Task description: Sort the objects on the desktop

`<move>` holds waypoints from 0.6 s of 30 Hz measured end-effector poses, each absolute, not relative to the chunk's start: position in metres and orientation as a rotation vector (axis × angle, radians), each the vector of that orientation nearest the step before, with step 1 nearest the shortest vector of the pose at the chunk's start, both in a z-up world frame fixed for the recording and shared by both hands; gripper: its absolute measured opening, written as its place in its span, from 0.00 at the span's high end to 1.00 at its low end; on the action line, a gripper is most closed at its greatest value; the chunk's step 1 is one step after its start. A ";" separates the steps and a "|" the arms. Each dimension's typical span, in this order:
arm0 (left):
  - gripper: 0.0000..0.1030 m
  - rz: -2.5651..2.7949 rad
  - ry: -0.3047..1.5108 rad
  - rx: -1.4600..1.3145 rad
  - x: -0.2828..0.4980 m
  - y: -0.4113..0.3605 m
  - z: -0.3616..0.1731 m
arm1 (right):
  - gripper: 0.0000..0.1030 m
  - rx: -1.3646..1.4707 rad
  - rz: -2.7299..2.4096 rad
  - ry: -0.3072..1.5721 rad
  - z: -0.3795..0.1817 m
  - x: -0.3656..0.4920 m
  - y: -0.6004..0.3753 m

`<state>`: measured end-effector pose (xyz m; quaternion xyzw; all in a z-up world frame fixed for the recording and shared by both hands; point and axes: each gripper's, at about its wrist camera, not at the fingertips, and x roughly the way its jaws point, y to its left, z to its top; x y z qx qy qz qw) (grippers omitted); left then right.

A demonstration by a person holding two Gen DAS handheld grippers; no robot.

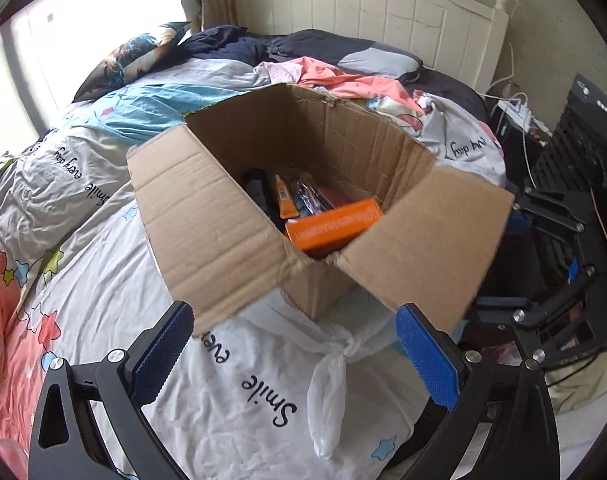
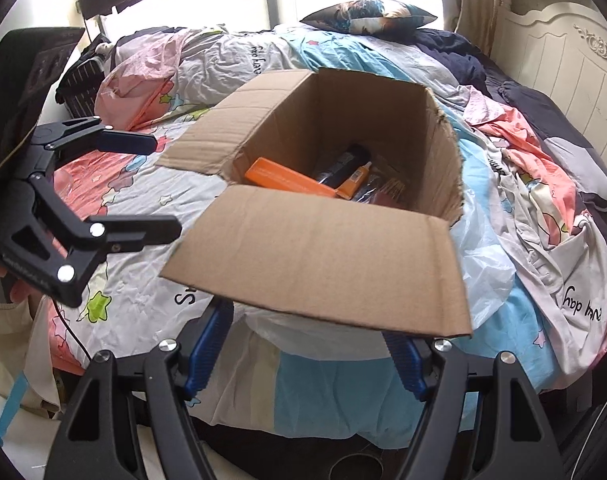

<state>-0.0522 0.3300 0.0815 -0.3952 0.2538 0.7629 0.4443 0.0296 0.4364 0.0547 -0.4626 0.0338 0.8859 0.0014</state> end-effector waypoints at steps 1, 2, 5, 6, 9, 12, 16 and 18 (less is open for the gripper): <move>0.00 1.892 0.632 -0.976 -0.049 0.326 0.081 | 0.32 -1.453 2.785 0.102 0.055 0.030 0.433; 0.00 1.893 0.635 -0.971 -0.046 0.321 0.080 | 0.32 -1.457 2.787 0.096 0.054 0.031 0.430; 0.00 1.889 0.640 -0.971 -0.042 0.310 0.078 | 0.32 -1.467 2.788 0.081 0.053 0.031 0.421; 0.00 1.896 0.642 -0.974 -0.042 0.306 0.078 | 0.32 -1.469 2.789 0.080 0.052 0.031 0.418; 0.00 1.909 0.634 -0.986 -0.040 0.293 0.078 | 0.32 -1.481 2.806 0.078 0.051 0.033 0.410; 0.00 1.902 0.614 -1.001 -0.037 0.279 0.074 | 0.32 -1.501 2.817 0.077 0.049 0.031 0.402; 0.00 1.917 0.625 -1.021 -0.036 0.264 0.066 | 0.32 -1.531 2.820 0.045 0.045 0.027 0.388; 0.00 1.938 0.627 -1.029 -0.036 0.255 0.062 | 0.32 -1.545 2.828 0.036 0.043 0.025 0.380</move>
